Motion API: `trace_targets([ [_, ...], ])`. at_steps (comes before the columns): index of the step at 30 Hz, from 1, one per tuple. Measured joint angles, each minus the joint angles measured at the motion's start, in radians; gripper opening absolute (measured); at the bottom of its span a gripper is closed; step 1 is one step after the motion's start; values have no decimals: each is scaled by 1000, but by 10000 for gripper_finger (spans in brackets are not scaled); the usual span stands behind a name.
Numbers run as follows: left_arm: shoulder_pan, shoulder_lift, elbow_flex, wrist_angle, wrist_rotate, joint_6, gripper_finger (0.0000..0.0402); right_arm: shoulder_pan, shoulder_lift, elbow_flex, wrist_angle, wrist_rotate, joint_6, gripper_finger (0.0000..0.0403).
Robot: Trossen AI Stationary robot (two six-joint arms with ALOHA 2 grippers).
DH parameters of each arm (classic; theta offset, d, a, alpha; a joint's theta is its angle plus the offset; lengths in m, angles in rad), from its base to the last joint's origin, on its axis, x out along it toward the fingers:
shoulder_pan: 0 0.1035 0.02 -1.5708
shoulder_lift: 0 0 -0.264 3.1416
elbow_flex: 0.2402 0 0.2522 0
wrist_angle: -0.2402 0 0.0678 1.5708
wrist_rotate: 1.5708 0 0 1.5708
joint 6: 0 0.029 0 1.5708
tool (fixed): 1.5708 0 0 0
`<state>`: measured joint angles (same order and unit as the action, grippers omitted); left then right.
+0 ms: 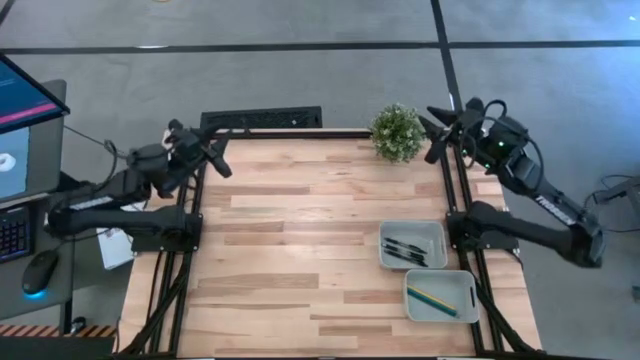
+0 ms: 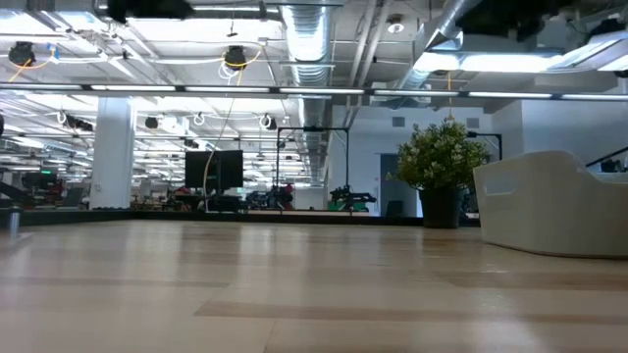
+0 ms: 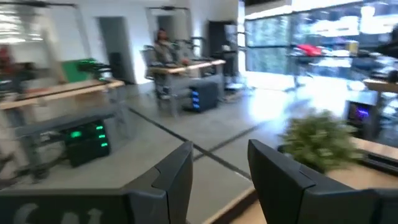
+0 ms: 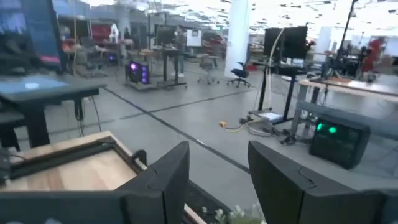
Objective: Sort pens & pencils
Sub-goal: Return to Home Position
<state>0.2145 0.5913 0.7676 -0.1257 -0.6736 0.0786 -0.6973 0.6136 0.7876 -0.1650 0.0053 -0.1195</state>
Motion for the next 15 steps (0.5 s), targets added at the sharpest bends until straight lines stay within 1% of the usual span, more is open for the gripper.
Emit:
trace_targets([
  [3, 33, -114, -161, 124, -16, 8, 146, -102, -26, -88, 97, -122, 61, 185],
  [5, 55, -185, -250, 189, -21, 7, 146, -150, -38, -145, 187, -207, 107, 185],
  [6, 63, -221, -292, 221, -25, 7, 146, -168, -46, -170, 225, -232, 132, 186],
  [10, 83, -344, -407, 270, -28, -3, 146, -200, -100, -242, 257, -240, 203, 189],
  [15, 85, -430, -454, 237, -43, -15, 146, -193, -209, -265, 188, -228, 225, 188],
])
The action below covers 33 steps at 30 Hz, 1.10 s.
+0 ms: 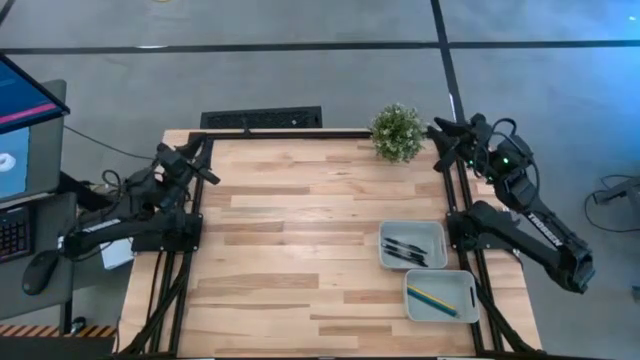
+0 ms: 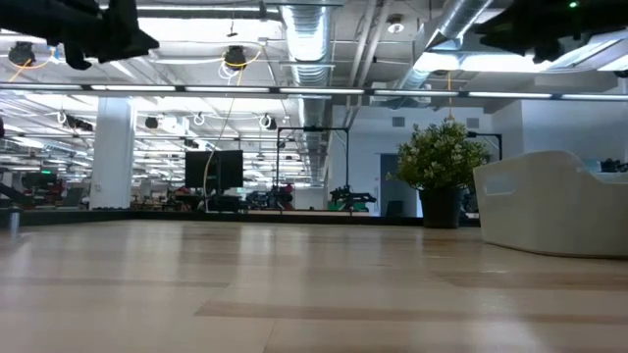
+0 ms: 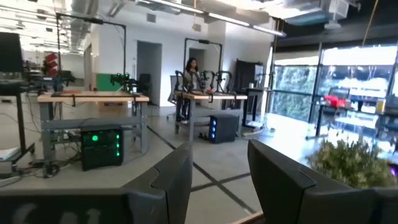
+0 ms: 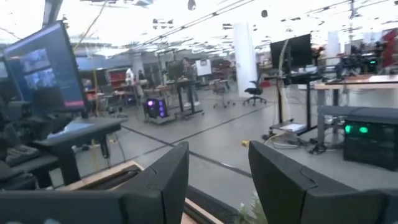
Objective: Sort pens & pencils
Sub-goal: Return to Home Position
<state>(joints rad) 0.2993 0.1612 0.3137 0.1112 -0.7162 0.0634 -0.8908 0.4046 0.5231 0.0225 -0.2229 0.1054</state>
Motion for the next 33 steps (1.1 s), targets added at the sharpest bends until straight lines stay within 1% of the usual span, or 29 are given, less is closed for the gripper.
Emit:
trace_targets([
  [3, 0, -13, -23, -18, 1, 4, 146, 24, -76, -22, -44, 53, 2, 187],
  [6, 0, -13, -27, -65, 9, -5, 146, 57, -165, -72, -58, 97, 25, 187],
  [10, 0, -13, -27, -134, 115, -18, 146, 100, -272, -147, -47, 101, 48, 187],
  [12, 0, -13, -27, -150, 135, -43, 146, 117, -313, -175, -44, 114, 53, 187],
  [15, 0, -13, -27, -195, 133, -71, 146, 142, -361, -210, -41, 148, 54, 186],
  [18, 0, -13, -27, -216, 132, -94, 146, 164, -403, -243, -39, 149, 54, 186],
  [22, 0, -13, -27, -265, 132, -129, 146, 198, -400, -292, -8, 163, 70, 186],
  [25, 0, -14, -41, -236, 133, -140, 146, 220, -401, -326, 50, 173, 71, 186],
  [30, -1, -14, -135, -79, 136, -125, 146, 244, -402, -356, 84, 206, 71, 186],
  [33, 0, -13, -169, -43, 135, -124, 146, 251, -401, -362, 79, 206, 71, 186],
])
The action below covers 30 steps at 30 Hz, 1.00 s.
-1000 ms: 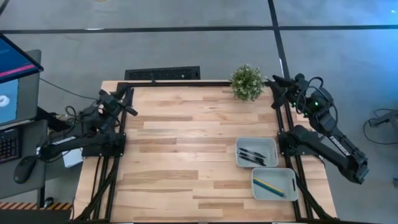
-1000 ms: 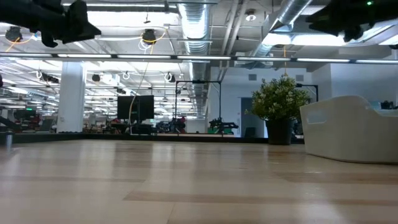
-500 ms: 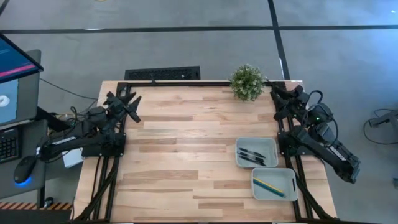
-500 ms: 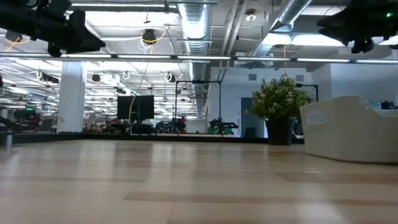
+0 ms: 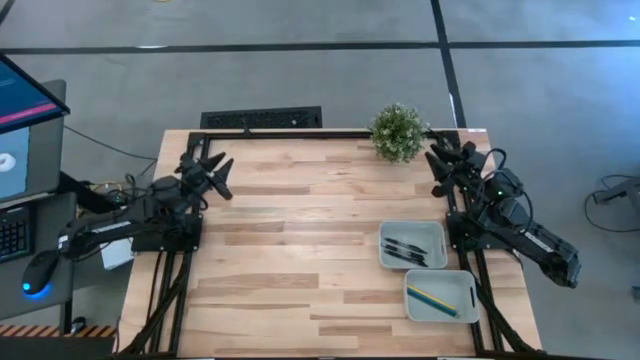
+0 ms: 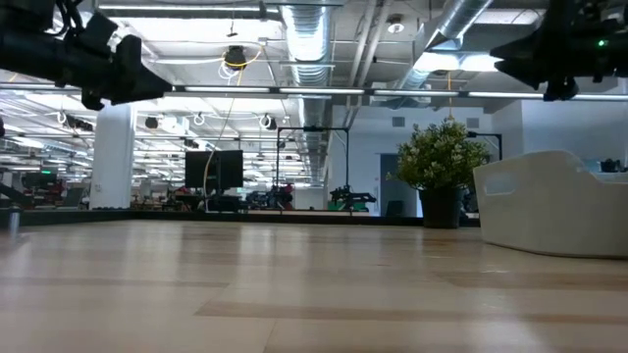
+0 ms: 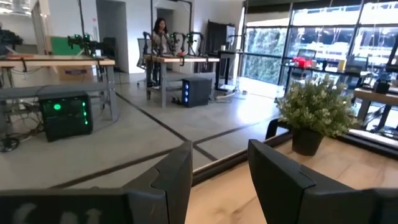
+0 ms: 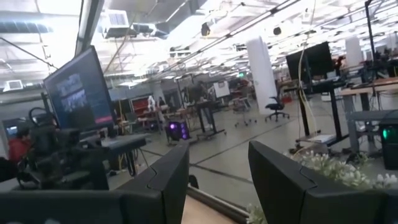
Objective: Sort pens & pencils
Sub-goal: Return to Home Position
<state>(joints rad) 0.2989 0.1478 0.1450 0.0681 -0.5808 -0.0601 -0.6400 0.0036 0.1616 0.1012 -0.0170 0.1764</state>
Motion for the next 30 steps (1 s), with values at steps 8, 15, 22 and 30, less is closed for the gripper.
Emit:
trace_targets([
  [8, 0, 0, -4, -103, -1, -61, 146, 15, 0, 0, -11, 0, -1, 186],
  [15, 0, 0, -5, -129, -2, -87, 146, 40, 0, 1, -45, 0, -2, 186],
  [22, 0, 0, -5, -110, 79, -91, 146, 96, 0, 1, -25, -1, -1, 186],
  [30, -1, 0, -5, -125, 57, -92, 146, 145, 0, 2, -17, 42, 15, 186],
])
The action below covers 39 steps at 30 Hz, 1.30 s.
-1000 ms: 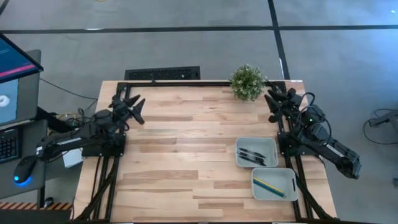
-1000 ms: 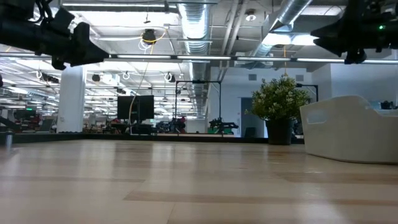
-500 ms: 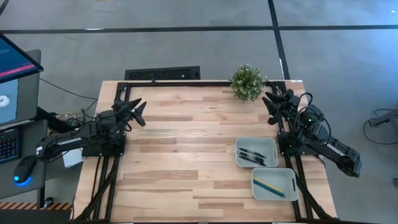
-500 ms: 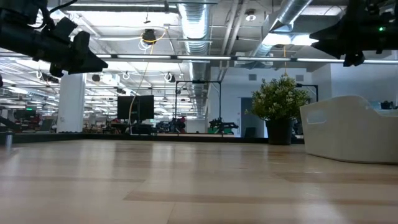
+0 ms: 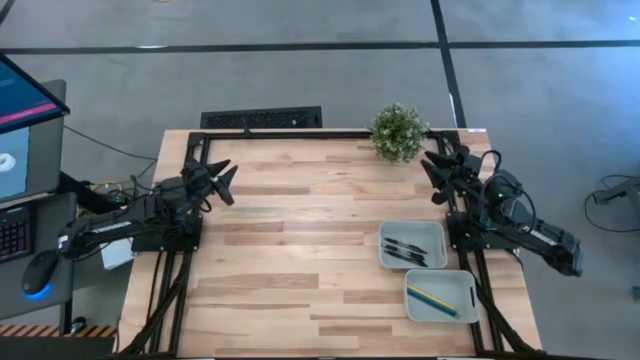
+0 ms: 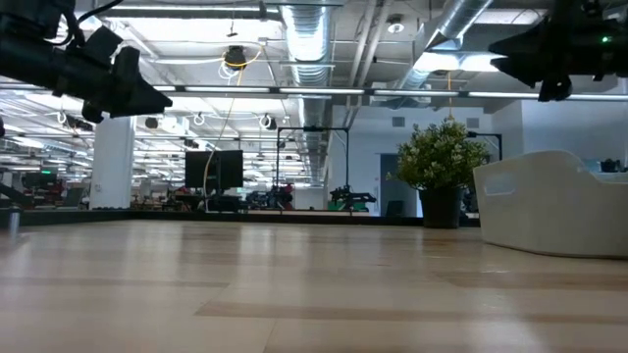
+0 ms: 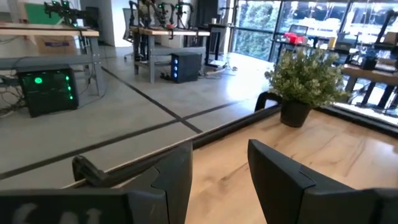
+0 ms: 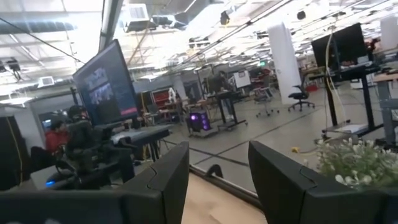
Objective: Sort pens & pencils
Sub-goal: Return to Home Position
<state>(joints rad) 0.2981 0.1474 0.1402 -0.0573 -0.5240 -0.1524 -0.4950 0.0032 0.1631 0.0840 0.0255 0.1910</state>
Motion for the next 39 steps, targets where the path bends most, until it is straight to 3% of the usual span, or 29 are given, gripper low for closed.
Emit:
trace_targets([
  [10, -1, -7, -129, 171, 15, -12, 146, 56, 0, -31, -29, 23, 10, 186],
  [16, -1, -11, -128, 147, 13, -13, 146, 58, 0, -156, 130, 32, 10, 186],
  [23, -1, -10, -128, 144, 13, -11, 146, 54, 1, -156, 136, 61, -12, 186],
  [39, -1, -10, -129, 141, 20, -10, 146, 56, 2, -156, -42, 54, -7, 186],
])
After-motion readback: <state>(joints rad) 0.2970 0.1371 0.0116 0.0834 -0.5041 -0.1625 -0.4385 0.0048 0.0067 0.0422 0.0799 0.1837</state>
